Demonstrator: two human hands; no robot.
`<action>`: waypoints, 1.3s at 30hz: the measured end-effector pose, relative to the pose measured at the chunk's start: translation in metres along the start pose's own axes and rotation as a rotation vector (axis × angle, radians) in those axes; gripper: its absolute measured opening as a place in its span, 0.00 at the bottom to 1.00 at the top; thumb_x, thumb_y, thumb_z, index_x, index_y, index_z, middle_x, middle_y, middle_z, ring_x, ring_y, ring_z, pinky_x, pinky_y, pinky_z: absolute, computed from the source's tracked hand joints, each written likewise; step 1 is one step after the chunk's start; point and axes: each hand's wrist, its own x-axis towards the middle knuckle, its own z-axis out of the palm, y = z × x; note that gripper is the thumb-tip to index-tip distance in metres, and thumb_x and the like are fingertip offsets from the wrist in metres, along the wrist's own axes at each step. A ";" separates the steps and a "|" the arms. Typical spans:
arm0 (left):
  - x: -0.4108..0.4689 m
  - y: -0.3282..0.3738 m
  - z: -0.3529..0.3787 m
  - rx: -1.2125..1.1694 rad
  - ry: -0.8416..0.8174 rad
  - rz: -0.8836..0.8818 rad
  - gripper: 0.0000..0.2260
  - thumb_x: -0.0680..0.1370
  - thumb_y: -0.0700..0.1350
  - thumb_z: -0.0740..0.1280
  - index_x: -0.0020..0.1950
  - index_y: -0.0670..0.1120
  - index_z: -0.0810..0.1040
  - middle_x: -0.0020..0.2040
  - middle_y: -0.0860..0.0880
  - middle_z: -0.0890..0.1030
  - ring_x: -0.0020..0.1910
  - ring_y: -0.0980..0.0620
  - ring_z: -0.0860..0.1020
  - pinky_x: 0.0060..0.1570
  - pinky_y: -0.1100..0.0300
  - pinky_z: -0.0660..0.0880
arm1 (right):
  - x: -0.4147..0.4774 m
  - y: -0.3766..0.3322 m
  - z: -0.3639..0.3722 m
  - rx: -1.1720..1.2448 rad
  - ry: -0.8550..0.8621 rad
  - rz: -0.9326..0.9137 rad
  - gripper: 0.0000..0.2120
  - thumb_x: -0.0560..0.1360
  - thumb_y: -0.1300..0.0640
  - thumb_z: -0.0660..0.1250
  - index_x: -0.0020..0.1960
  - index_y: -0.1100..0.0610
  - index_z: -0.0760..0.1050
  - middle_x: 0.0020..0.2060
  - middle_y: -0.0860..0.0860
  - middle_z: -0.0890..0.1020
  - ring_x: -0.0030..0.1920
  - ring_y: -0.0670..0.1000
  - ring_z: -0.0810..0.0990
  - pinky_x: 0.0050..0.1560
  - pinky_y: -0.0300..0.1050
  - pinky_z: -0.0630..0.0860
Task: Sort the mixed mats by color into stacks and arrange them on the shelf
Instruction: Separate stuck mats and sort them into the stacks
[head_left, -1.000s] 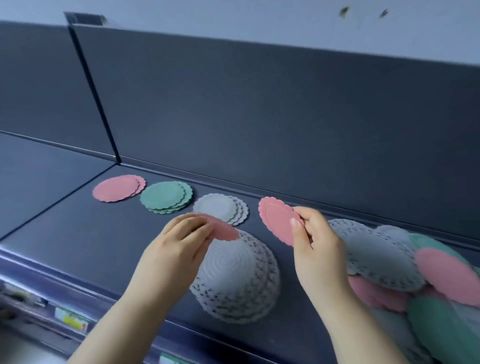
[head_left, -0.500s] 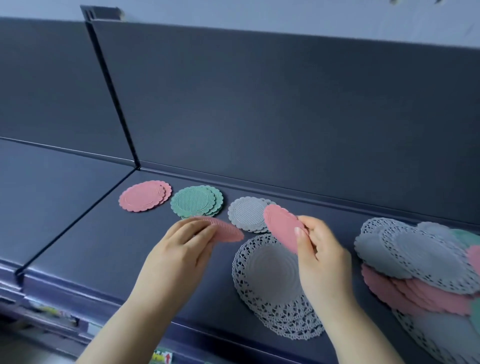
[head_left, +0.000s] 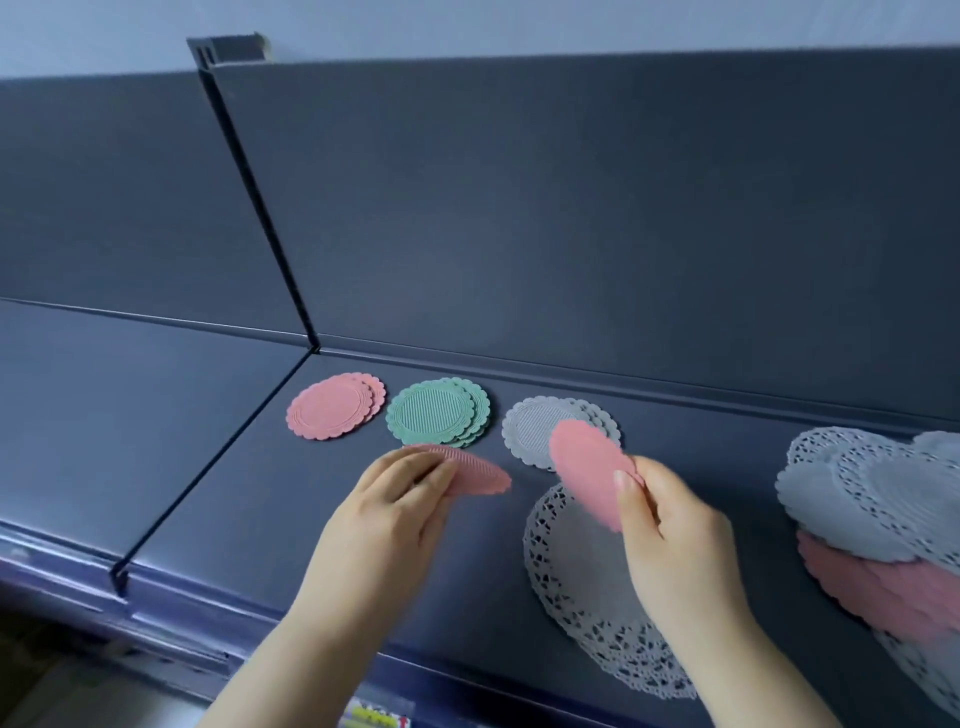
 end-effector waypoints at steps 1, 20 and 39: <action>0.002 -0.011 -0.002 -0.007 0.006 -0.001 0.14 0.77 0.44 0.61 0.53 0.40 0.83 0.52 0.47 0.82 0.53 0.48 0.77 0.55 0.60 0.72 | 0.002 -0.009 0.005 0.027 0.007 0.018 0.09 0.77 0.57 0.61 0.52 0.53 0.78 0.35 0.49 0.80 0.38 0.53 0.75 0.37 0.32 0.68; 0.059 -0.248 0.002 -0.047 -0.526 0.241 0.13 0.72 0.33 0.59 0.51 0.46 0.77 0.50 0.51 0.79 0.54 0.48 0.76 0.51 0.58 0.73 | 0.005 -0.120 0.166 0.152 0.235 0.132 0.13 0.78 0.58 0.61 0.56 0.42 0.77 0.40 0.24 0.75 0.46 0.22 0.71 0.45 0.20 0.66; 0.052 -0.286 -0.019 -0.389 -0.645 0.112 0.18 0.82 0.39 0.55 0.71 0.49 0.69 0.71 0.57 0.67 0.70 0.61 0.62 0.65 0.76 0.50 | 0.062 -0.147 0.284 -0.645 -0.382 -0.187 0.23 0.78 0.67 0.52 0.71 0.55 0.62 0.71 0.50 0.65 0.73 0.46 0.58 0.68 0.33 0.52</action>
